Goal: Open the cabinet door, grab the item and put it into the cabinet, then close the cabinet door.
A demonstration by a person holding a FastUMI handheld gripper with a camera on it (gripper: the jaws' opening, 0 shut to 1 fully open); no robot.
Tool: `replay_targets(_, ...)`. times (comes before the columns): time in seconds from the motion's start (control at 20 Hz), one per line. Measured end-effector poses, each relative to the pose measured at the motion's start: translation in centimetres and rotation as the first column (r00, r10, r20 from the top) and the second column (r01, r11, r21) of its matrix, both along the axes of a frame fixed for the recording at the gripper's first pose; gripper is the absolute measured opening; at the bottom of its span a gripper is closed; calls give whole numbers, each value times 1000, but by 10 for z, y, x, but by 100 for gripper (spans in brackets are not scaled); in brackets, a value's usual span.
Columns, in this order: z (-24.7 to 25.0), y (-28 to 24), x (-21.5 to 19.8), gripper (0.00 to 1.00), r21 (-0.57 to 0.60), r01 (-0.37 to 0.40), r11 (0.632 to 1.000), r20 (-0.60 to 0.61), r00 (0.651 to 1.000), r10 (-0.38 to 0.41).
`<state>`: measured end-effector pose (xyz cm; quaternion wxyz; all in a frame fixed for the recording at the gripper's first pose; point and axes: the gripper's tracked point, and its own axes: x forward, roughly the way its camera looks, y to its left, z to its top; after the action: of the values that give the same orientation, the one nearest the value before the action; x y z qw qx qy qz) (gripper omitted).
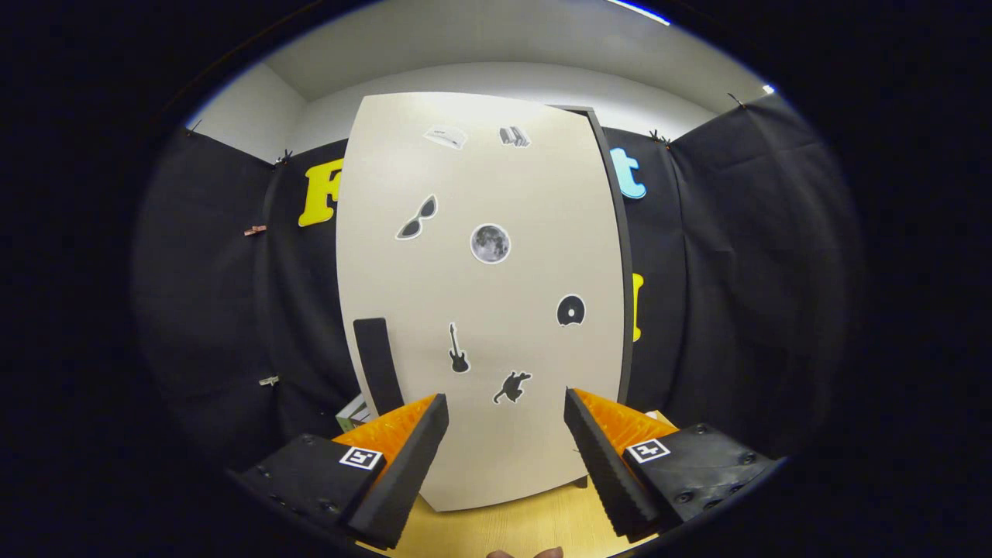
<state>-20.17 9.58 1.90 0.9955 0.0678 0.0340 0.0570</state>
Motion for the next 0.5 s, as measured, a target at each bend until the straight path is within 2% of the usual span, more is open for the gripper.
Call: replay_targets(0.5,3,-11,0,98,-9,22,1000,13,1000,-22)
